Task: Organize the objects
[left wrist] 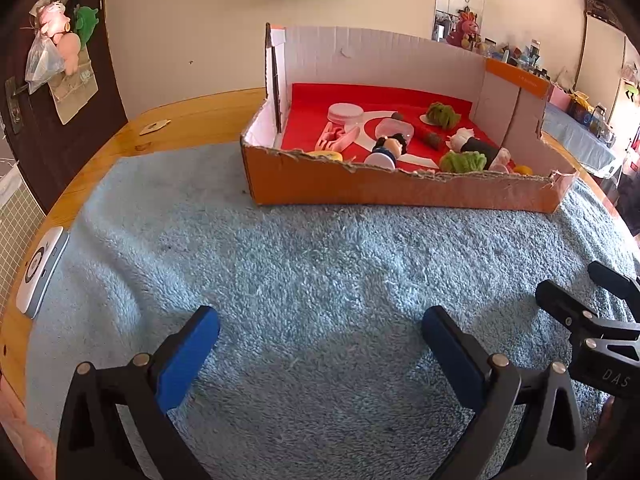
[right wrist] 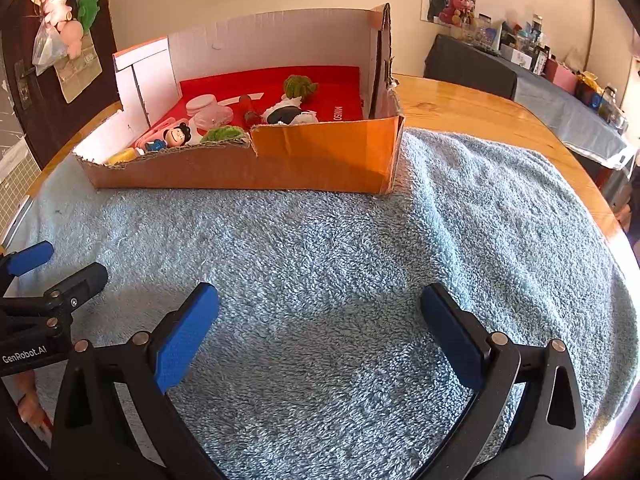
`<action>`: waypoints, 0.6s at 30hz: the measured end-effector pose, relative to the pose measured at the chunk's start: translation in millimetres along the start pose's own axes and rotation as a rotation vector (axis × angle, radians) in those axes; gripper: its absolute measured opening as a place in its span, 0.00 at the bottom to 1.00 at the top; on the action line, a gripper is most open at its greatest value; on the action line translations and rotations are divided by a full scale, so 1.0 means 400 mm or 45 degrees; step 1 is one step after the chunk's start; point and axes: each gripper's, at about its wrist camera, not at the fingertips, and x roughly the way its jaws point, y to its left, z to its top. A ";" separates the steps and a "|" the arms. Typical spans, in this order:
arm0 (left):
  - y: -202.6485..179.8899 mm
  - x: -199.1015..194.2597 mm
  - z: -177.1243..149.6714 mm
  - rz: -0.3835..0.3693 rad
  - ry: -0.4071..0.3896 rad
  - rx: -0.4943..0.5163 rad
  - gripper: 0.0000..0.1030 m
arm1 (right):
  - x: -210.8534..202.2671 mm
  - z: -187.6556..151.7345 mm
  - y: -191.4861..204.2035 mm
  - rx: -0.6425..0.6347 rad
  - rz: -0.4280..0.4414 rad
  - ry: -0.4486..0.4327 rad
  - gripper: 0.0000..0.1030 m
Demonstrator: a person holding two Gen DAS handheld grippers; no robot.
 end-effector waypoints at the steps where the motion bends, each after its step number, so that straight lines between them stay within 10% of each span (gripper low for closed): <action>1: 0.001 0.001 0.001 0.000 0.001 0.000 1.00 | 0.000 0.000 -0.002 0.010 0.004 -0.003 1.00; 18: 0.001 0.007 0.007 0.015 -0.001 -0.011 1.00 | 0.002 0.001 -0.007 0.017 -0.024 -0.003 1.00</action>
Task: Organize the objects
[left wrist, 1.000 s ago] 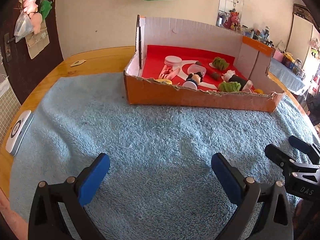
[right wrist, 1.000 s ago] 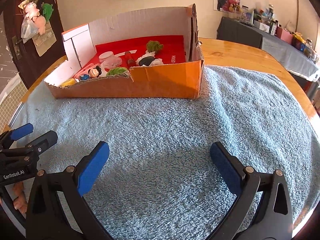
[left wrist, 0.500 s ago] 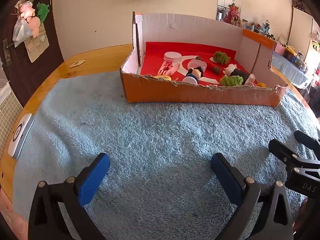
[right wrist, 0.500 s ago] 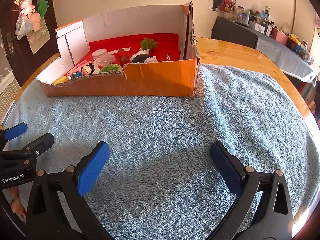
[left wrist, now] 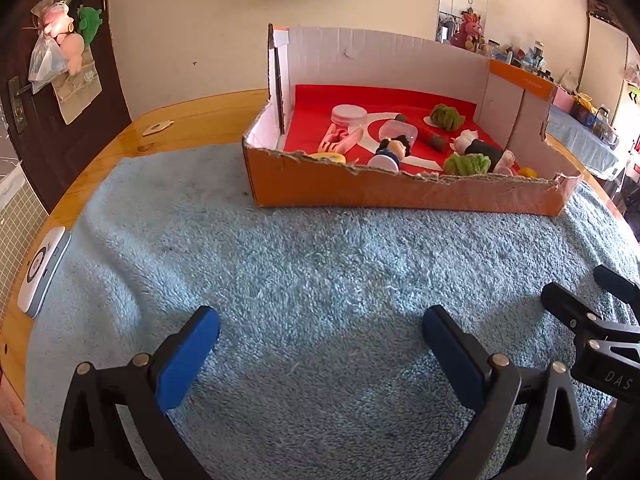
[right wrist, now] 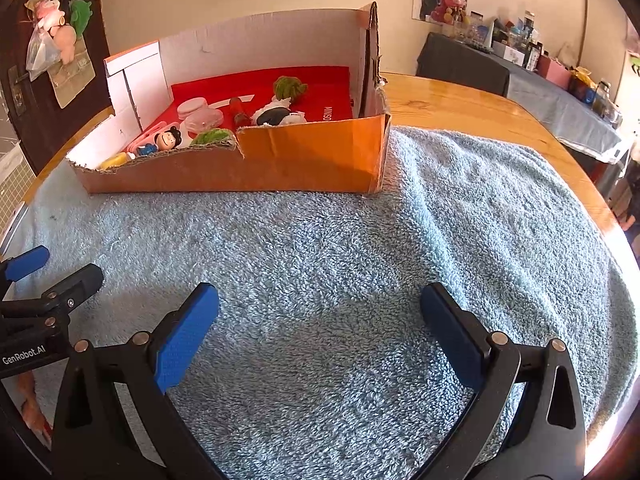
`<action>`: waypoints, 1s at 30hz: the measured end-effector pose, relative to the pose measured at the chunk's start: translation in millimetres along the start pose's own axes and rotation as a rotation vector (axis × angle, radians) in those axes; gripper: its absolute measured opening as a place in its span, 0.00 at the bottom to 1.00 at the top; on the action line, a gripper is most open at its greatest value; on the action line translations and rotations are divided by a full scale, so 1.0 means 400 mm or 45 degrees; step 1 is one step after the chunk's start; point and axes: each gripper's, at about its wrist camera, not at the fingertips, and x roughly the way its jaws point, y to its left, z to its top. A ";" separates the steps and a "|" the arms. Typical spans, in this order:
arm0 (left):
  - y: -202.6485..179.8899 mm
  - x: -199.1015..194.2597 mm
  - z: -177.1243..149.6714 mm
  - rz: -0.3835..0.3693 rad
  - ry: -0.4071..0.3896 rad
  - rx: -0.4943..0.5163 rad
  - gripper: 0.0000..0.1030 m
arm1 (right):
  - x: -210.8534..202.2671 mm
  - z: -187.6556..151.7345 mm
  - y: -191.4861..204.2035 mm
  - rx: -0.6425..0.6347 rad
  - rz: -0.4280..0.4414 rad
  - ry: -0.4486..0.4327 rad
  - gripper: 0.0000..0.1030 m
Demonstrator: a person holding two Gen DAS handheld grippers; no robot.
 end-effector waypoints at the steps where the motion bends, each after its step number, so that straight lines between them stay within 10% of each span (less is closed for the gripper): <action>1: 0.000 0.000 0.000 0.000 0.000 0.001 1.00 | 0.001 0.000 0.001 -0.002 -0.002 0.001 1.00; 30: -0.001 0.000 0.000 0.000 -0.002 0.003 1.00 | -0.001 -0.001 0.002 -0.008 -0.008 0.002 1.00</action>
